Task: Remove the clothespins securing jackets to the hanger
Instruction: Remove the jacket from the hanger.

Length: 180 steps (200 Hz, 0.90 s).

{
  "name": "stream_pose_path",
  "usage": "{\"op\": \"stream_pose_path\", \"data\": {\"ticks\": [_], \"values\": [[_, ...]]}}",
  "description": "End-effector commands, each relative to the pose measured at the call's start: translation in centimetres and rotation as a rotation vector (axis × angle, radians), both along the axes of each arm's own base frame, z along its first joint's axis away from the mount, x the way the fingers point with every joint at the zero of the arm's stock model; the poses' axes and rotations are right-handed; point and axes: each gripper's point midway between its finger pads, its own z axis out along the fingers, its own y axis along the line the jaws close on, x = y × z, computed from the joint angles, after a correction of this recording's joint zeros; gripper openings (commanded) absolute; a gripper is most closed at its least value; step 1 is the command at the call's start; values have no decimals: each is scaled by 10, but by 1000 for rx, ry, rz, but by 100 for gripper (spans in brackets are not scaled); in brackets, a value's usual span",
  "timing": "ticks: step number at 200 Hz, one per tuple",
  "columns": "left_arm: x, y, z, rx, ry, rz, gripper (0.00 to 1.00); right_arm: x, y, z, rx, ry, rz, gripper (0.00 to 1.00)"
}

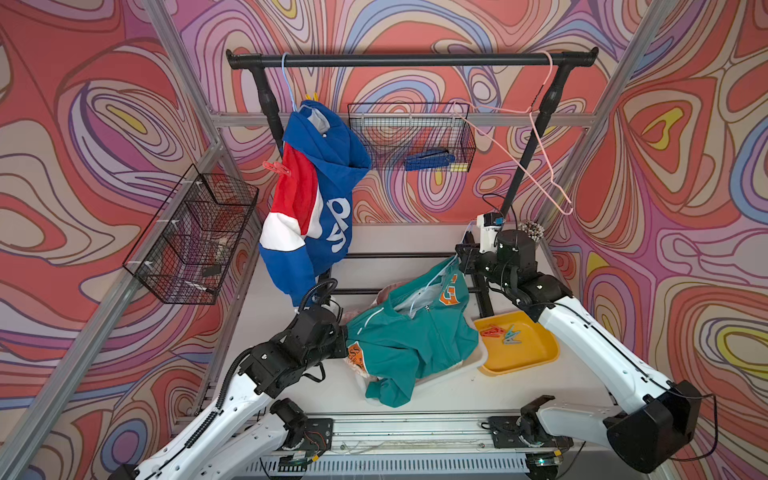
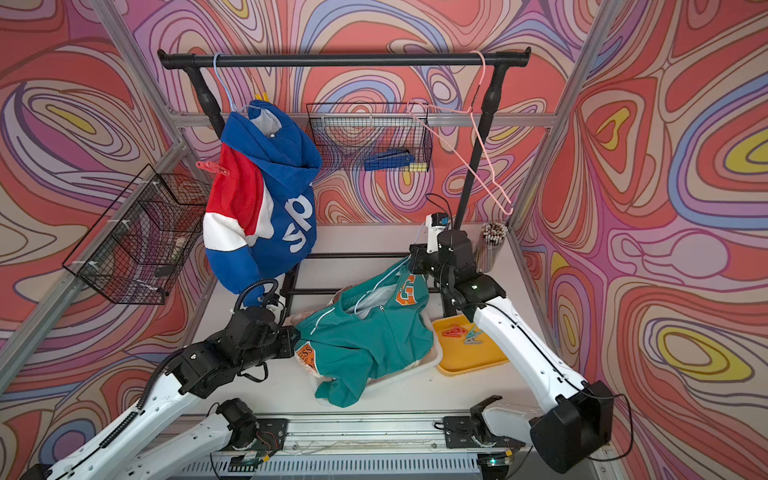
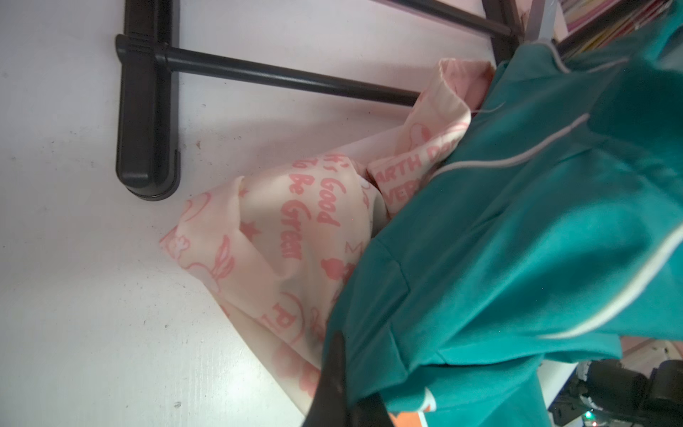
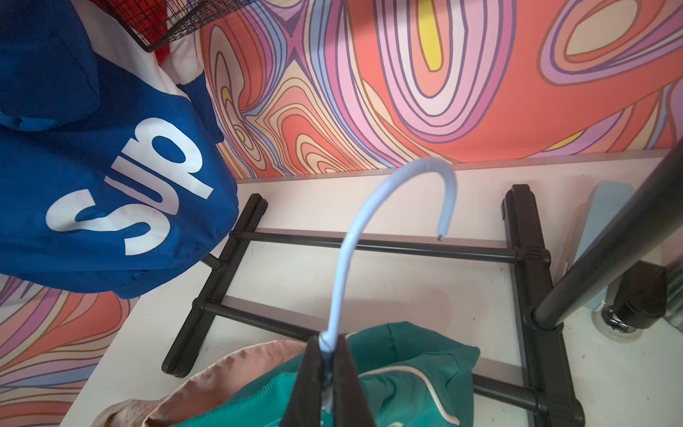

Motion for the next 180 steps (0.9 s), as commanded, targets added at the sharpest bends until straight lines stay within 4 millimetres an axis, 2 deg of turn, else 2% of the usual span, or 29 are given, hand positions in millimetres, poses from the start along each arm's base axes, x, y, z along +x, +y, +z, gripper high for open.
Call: {"op": "stream_pose_path", "data": {"ticks": [1,19,38,58,72,102,128,149,180], "values": [[2,-6,-7,47,35,-61,0,1,-9,15,-2,-55,-48,0],[8,-17,-11,52,51,-103,2,-6,-2,16,11,-58,-33,0],[11,-28,-20,67,92,-149,17,-14,5,16,16,-55,-16,0],[15,-31,-19,108,108,-180,43,-19,12,13,13,-50,-4,0],[18,-29,2,108,58,-179,59,-21,16,13,19,-50,4,0],[8,-29,81,17,-148,-256,83,-23,20,10,18,-44,18,0],[-14,-43,114,-27,-172,-431,86,-22,23,10,20,-45,29,0],[-28,-62,125,-82,-140,-567,80,-22,26,11,21,-48,36,0],[-31,-85,136,-86,-162,-659,76,-22,30,12,22,-48,45,0]]}}
